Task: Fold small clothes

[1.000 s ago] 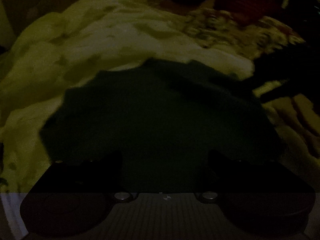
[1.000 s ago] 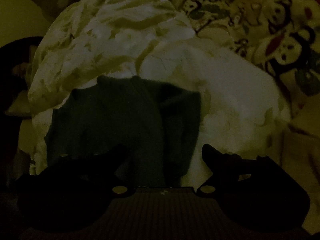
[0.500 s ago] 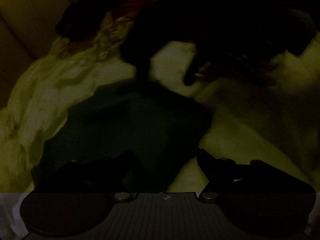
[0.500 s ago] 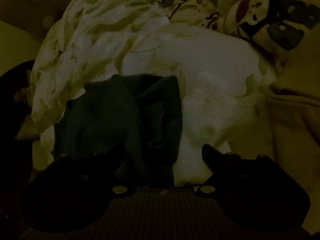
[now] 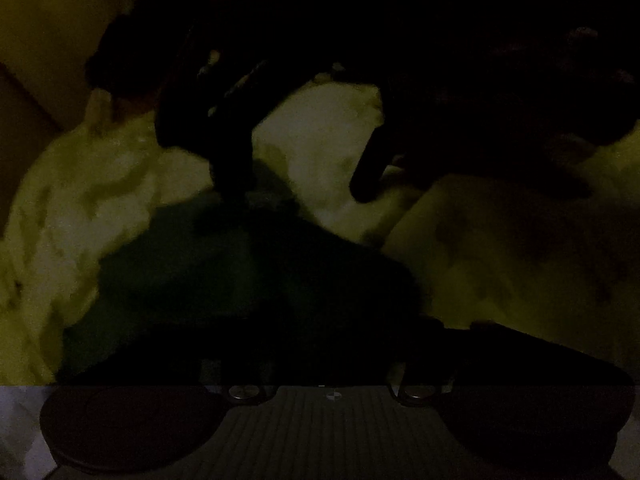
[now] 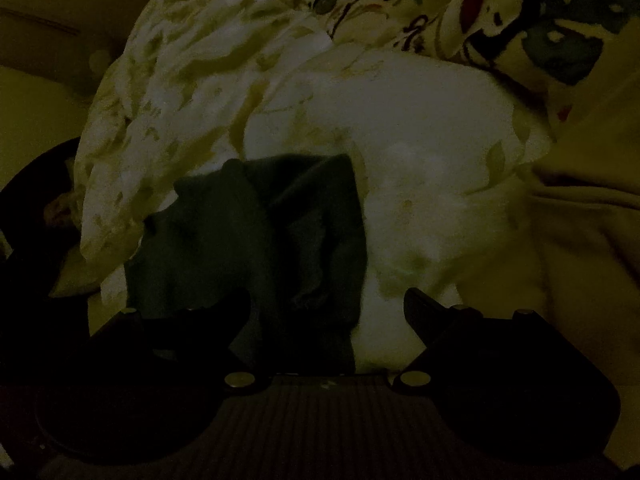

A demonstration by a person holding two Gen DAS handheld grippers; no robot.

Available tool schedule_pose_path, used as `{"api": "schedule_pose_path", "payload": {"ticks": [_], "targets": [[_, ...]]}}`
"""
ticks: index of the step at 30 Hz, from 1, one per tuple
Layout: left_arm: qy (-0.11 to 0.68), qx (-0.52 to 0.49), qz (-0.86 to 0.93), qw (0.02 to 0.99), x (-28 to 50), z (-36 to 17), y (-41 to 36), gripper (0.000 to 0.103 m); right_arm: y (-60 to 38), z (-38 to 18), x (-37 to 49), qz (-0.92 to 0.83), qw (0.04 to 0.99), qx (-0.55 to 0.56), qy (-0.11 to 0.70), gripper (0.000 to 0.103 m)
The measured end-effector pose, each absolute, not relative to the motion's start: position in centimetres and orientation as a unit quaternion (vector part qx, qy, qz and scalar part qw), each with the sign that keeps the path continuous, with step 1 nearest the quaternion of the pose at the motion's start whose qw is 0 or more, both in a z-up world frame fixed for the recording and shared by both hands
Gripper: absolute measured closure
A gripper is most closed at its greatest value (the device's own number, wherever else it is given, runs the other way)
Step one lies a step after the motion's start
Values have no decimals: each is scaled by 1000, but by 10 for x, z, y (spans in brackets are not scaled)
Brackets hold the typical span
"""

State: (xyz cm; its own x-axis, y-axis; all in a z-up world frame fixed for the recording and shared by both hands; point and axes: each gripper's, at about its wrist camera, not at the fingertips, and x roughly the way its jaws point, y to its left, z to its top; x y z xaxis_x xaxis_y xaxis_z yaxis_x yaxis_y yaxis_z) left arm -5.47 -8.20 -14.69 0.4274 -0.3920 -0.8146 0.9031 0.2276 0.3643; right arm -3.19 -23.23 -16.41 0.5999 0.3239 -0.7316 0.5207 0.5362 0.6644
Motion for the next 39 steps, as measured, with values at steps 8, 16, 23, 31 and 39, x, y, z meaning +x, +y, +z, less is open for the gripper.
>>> {"api": "schedule_pose_path", "payload": {"ticks": [8, 16, 23, 31, 39], "targets": [[407, 252, -431, 765, -14, -130, -58, 8, -237, -152, -22, -34, 778, 468, 418, 17], [478, 120, -400, 773, 10, -133, -41, 13, -244, -167, -3, -46, 768, 484, 416, 17], [497, 75, -383, 775, 15, -138, -40, 14, -244, -189, 9, -38, 755, 504, 417, 21], [507, 45, -368, 778, 16, -140, -33, 16, -242, -200, 8, -38, 749, 513, 417, 62], [502, -13, -360, 786, 15, -117, -10, 16, -222, -153, 3, -39, 791, 472, 387, 75]]}}
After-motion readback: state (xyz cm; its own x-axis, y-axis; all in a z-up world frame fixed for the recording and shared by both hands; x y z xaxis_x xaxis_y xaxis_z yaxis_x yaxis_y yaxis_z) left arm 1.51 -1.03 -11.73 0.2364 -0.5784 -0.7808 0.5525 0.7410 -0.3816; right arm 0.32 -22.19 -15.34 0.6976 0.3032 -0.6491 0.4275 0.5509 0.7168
